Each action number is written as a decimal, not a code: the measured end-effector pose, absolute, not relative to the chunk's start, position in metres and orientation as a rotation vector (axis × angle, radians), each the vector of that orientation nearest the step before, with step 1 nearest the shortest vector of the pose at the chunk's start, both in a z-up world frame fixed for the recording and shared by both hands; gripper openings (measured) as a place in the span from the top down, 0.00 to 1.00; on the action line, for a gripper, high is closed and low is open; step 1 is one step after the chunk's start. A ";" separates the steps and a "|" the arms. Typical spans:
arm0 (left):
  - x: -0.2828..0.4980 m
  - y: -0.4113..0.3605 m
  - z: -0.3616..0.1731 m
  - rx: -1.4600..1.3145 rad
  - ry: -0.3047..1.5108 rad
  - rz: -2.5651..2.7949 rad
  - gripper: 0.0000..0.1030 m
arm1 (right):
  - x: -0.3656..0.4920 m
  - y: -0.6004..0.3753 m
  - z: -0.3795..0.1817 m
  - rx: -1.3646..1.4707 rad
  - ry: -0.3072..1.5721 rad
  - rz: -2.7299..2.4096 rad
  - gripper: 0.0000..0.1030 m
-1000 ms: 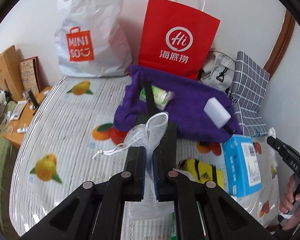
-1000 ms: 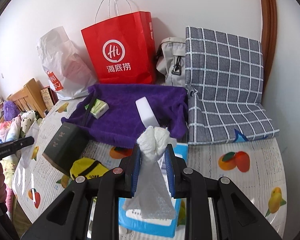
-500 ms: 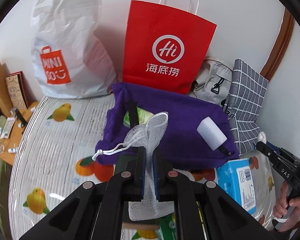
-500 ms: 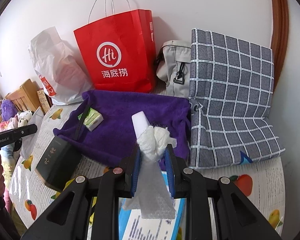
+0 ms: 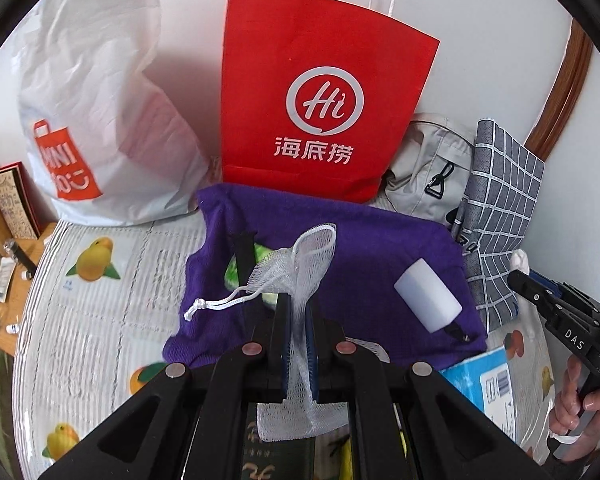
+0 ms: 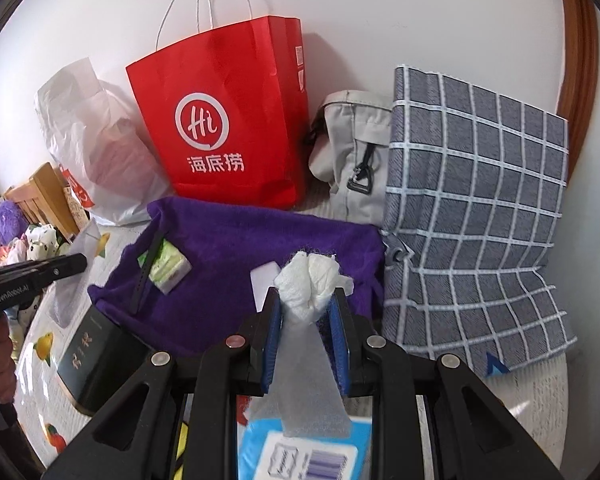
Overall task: Organize soft objects
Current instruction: 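Carry the glove with the right tool while the left tool carries the mesh bag toward the purple towel, then lower the glove and mesh bag onto the purple towel and open both tools, then withdraw both tools and reach the right tool toward the yellow pouch, then grasp the yellow pouch with the right tool while the left tool grasps the green packet, then carry the yellow pouch and green packet with both tools toward the purple towel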
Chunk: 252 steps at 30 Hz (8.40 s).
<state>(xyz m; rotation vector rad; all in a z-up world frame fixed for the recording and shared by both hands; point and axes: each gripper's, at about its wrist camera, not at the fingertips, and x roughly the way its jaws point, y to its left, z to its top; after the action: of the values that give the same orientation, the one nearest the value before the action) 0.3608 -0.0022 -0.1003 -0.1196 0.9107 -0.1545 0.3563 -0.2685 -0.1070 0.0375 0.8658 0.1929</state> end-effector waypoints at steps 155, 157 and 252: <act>0.190 -0.032 -0.212 -0.235 1.211 -0.215 0.34 | 0.119 -0.305 -0.170 0.364 1.053 0.480 0.85; 0.192 -0.034 -0.211 -0.228 1.187 -0.207 0.34 | 0.120 -0.313 -0.173 0.376 1.050 0.467 0.83; 0.176 0.042 -0.092 -0.208 0.923 -0.113 0.72 | 0.151 -0.272 -0.085 0.083 0.844 0.188 0.43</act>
<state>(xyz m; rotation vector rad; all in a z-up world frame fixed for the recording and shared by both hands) 0.1764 0.0422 -0.0916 -0.2079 0.9233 -0.1132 0.1513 -0.2722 -0.0854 0.0834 0.8439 0.1879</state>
